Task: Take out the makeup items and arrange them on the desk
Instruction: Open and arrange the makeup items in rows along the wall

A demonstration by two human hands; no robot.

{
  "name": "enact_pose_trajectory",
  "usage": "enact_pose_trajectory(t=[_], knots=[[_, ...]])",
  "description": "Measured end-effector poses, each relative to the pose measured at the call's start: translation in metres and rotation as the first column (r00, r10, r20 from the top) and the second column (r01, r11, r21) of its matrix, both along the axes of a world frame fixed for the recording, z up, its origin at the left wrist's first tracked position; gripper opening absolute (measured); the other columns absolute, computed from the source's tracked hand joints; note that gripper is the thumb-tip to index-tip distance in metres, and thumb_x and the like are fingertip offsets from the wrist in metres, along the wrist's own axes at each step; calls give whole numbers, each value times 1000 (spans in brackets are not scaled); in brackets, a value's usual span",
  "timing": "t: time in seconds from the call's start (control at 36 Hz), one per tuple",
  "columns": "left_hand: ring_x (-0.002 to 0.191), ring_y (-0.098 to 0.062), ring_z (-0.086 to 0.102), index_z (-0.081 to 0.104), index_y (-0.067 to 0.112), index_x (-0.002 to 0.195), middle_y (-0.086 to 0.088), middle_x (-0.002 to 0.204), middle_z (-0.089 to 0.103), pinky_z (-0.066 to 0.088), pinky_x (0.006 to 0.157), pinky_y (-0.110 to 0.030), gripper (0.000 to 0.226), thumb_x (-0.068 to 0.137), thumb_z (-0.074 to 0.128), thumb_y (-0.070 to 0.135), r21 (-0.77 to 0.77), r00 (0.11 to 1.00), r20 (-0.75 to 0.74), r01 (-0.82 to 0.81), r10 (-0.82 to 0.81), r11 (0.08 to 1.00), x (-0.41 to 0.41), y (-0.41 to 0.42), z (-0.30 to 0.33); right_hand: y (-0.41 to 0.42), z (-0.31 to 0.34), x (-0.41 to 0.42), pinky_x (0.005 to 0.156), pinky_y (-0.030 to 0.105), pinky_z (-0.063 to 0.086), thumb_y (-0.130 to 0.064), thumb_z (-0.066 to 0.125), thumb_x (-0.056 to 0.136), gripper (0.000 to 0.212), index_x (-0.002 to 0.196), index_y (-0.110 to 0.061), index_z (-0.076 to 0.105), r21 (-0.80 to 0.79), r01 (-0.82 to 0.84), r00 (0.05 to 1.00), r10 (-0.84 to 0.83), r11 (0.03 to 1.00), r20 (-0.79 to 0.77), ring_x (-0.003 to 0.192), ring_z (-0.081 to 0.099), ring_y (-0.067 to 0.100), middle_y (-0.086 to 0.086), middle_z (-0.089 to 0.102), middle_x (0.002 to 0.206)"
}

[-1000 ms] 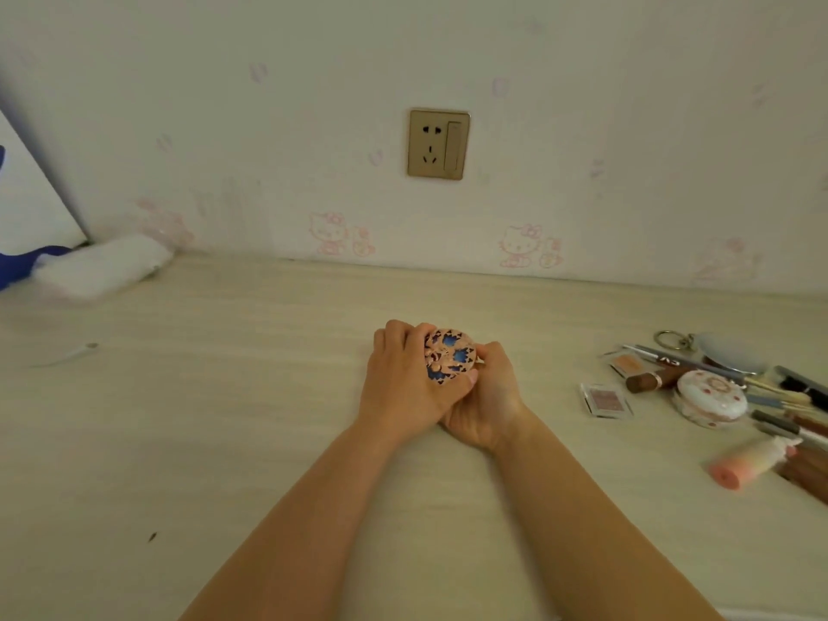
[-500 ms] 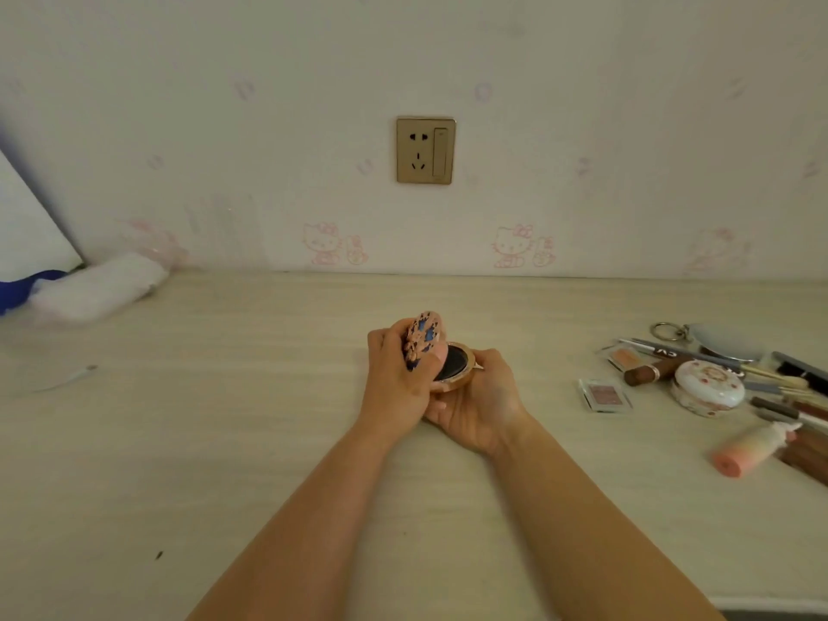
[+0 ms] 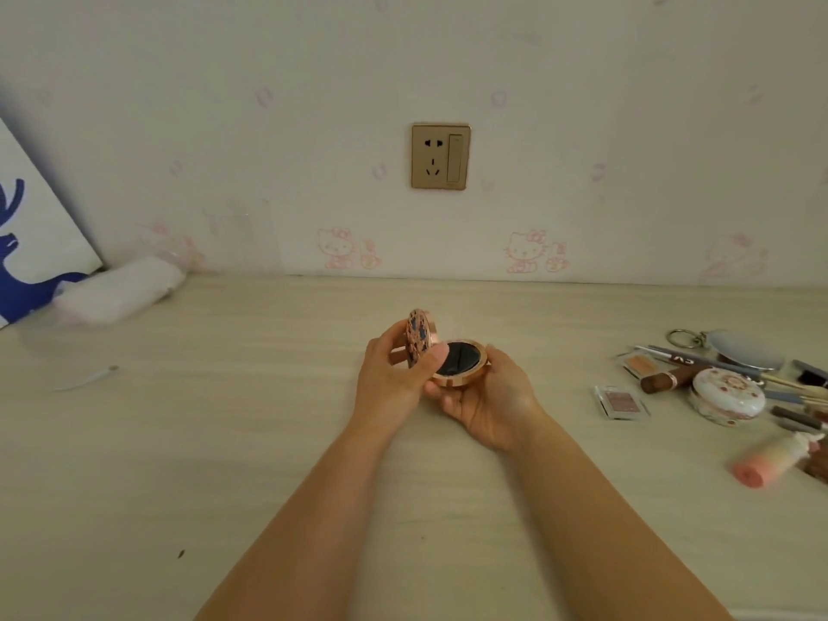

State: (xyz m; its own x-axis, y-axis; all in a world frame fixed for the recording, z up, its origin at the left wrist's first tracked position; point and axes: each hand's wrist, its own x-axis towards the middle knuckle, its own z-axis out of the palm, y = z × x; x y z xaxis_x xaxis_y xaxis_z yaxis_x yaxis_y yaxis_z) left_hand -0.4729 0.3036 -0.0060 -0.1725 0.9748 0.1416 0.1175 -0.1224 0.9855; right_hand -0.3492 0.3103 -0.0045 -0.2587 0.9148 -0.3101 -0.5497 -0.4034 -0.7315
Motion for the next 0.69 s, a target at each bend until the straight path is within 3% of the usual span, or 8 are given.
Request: enact_pose_trajectory(t=[0.08,0.11,0.17,0.19,0.28,0.33,0.42,0.69], knots=[[108,-5,56,50,34,117,4,126,54,45,86,-20,50,75,77,29,-32,1000,-29,9,-10,999,-11,-1,1,-3,-1,-4,45,23,48,-23,31,100,33,106,-6,59,130,78,921,-122,988,371,54,66,21,12,66,77],[107,-3,55,50,34,118,6,126,53,44,85,-18,51,75,77,29,-38,999,-51,18,-20,999,-13,-2,2,-3,-3,-4,52,27,51,-20,33,100,31,114,-6,58,199,87,838,-180,976,516,60,65,22,10,65,79],[104,-1,54,50,34,120,9,125,52,41,81,-15,53,74,77,30,-45,993,-111,36,-40,998,-16,-3,3,-3,-8,1,79,34,50,-17,39,97,36,132,-12,48,368,45,560,-329,929,761,86,61,24,4,60,95],[104,0,53,50,33,122,10,125,52,40,81,-15,56,73,77,31,-48,989,-143,42,-48,998,-17,-3,3,-4,-9,6,89,32,44,-17,41,96,42,138,-14,42,441,-11,440,-391,898,808,99,57,23,2,57,105],[104,0,52,50,31,125,10,124,53,38,84,-17,61,72,79,32,-64,976,-206,62,-74,996,-16,-1,3,-5,-7,15,97,25,32,-28,47,96,49,142,-14,37,451,-206,259,-396,868,881,120,45,22,6,47,129],[103,-1,52,50,30,126,10,124,52,38,85,-17,63,71,79,33,-75,962,-260,70,-88,995,-14,2,4,0,-10,19,94,29,35,-39,53,91,43,127,-16,50,385,-321,145,-357,865,923,121,42,25,7,46,123],[101,-1,50,50,29,130,9,125,52,35,83,-15,65,71,79,33,-98,939,-325,83,-111,992,-13,7,5,8,-14,20,86,30,39,-50,63,80,38,98,-18,57,355,-392,61,-361,849,931,107,44,23,3,46,105],[107,-1,56,45,36,136,15,123,56,41,91,-18,72,72,78,35,-134,943,-259,179,-208,975,-29,40,4,42,-13,21,85,26,39,-66,64,68,59,110,-26,61,317,-395,-64,-370,862,927,109,42,17,-5,45,106]])
